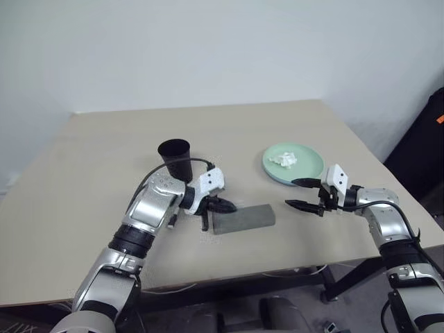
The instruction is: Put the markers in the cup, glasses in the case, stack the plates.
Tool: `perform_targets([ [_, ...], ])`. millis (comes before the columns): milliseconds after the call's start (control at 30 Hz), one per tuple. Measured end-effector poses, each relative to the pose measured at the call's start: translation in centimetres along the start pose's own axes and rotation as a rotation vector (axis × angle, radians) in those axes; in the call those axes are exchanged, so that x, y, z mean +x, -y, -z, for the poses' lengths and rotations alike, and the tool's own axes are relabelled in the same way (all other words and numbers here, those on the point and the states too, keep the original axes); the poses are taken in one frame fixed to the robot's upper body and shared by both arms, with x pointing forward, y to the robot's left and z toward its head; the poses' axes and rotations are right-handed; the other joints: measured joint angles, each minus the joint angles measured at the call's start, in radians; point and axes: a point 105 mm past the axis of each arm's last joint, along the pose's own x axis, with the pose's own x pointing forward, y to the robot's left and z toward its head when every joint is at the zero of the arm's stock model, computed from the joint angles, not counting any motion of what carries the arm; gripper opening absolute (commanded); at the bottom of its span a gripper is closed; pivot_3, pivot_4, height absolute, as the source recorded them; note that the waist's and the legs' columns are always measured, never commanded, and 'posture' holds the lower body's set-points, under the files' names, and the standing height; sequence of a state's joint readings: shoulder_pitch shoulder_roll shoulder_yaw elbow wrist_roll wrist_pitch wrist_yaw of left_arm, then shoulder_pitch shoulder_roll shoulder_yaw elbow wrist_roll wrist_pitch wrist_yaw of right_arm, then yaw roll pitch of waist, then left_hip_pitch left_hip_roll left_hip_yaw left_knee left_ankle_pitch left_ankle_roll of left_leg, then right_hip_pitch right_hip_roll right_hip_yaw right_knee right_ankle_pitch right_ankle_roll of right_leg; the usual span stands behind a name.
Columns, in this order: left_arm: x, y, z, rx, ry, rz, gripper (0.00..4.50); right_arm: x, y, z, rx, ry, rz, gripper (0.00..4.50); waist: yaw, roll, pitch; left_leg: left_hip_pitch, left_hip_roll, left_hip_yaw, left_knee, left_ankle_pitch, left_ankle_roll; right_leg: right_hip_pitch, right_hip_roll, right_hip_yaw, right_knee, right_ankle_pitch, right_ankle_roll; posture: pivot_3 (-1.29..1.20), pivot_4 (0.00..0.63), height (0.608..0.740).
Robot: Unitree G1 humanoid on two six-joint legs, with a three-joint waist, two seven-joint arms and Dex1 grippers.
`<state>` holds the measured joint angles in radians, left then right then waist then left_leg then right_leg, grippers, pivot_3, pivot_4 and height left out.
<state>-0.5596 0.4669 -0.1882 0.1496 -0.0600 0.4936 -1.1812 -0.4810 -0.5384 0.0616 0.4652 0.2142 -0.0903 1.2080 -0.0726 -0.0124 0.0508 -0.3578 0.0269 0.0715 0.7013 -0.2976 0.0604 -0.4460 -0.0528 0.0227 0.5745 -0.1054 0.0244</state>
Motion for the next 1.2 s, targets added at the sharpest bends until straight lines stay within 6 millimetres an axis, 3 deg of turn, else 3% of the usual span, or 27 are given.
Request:
perform_targets([
  [100,-1.4,-1.2,0.1,-0.067,0.066,-0.177,0.02,0.0,0.0,0.0,0.001,-0.001,-0.002,3.40,0.000,0.000,0.000,0.001,0.001,0.000,-0.001,0.000,0.000,0.000,0.001,0.000,0.000,0.000,0.000,0.00,0.000,0.740],
  [267,-3.2,-1.9,2.3,-0.213,0.109,-0.416,0.02,0.0,-0.2,-0.1,0.000,0.000,-0.015,3.40,0.001,0.000,0.000,0.001,0.000,0.000,-0.001,0.000,0.000,0.000,0.001,0.000,0.000,0.000,0.000,0.00,0.000,0.740],
  [400,-4.5,-1.4,4.4,-0.318,0.075,-0.572,0.90,0.0,-0.3,0.0,0.003,-0.001,-0.028,3.40,0.002,-0.001,0.000,0.001,0.000,0.000,-0.001,0.000,-0.001,0.001,0.001,0.000,0.000,0.000,0.000,0.00,0.000,0.740],
  [567,-5.5,-1.5,5.3,-0.359,-0.001,-0.715,2.70,0.3,-0.3,-0.4,-0.005,0.004,-0.052,3.40,0.001,-0.001,0.000,0.001,0.000,0.000,-0.001,0.000,-0.001,0.001,0.001,0.000,0.000,0.000,0.000,0.00,0.000,0.740],
  [1200,-7.6,-2.6,9.2,-0.565,-0.245,-0.932,2.70,0.8,-0.8,0.2,0.012,-0.011,-0.066,3.40,0.001,-0.001,0.000,0.002,0.000,0.000,-0.001,0.000,-0.002,0.001,0.001,0.000,0.000,0.000,0.000,0.00,0.000,0.740],
])
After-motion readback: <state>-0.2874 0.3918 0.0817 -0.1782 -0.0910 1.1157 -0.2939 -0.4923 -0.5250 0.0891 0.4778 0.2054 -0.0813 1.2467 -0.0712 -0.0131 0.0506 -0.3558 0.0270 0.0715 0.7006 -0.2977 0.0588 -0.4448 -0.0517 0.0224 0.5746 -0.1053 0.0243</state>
